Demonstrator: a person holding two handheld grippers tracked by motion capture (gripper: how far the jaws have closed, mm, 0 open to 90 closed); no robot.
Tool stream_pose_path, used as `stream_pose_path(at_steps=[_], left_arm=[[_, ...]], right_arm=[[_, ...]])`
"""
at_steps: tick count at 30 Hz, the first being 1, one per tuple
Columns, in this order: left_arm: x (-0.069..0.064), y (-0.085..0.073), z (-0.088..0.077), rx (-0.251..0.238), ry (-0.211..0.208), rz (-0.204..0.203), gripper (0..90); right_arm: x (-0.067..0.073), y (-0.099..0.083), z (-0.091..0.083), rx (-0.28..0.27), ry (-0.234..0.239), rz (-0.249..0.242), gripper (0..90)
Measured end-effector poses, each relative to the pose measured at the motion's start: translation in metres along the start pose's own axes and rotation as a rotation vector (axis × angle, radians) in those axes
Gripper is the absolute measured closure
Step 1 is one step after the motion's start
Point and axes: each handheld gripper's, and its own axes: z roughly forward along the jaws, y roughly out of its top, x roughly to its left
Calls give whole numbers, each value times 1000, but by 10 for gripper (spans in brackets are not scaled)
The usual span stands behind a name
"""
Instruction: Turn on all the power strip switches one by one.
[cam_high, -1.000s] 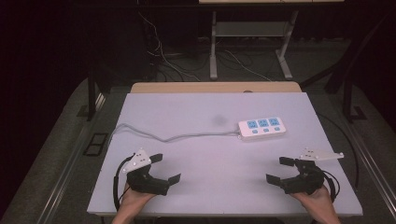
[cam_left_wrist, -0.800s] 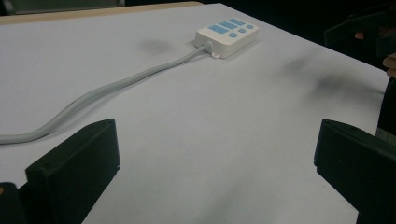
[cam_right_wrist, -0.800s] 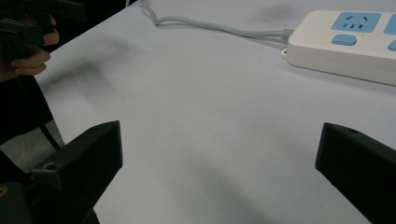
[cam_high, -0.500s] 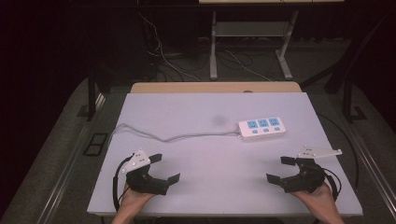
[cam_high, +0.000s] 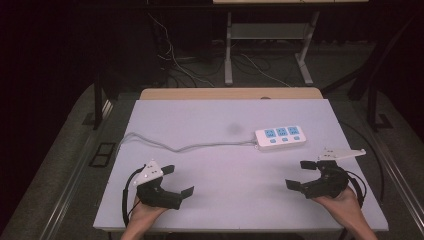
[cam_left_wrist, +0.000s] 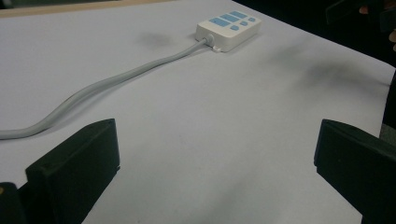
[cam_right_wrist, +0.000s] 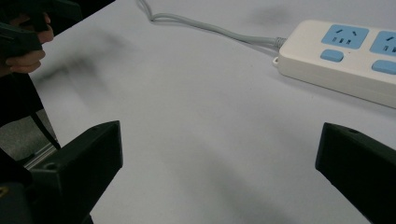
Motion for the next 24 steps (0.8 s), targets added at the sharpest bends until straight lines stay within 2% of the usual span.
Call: stream_pose_path(at_steps=[15,24], left_arm=[[0,-1,2,9,-6,3,0],[0,-1,4,10,-8,2,0]], right_arm=[[-9,17,3,41,13,-17,5],[-14,30,4,45,18,-26,5]])
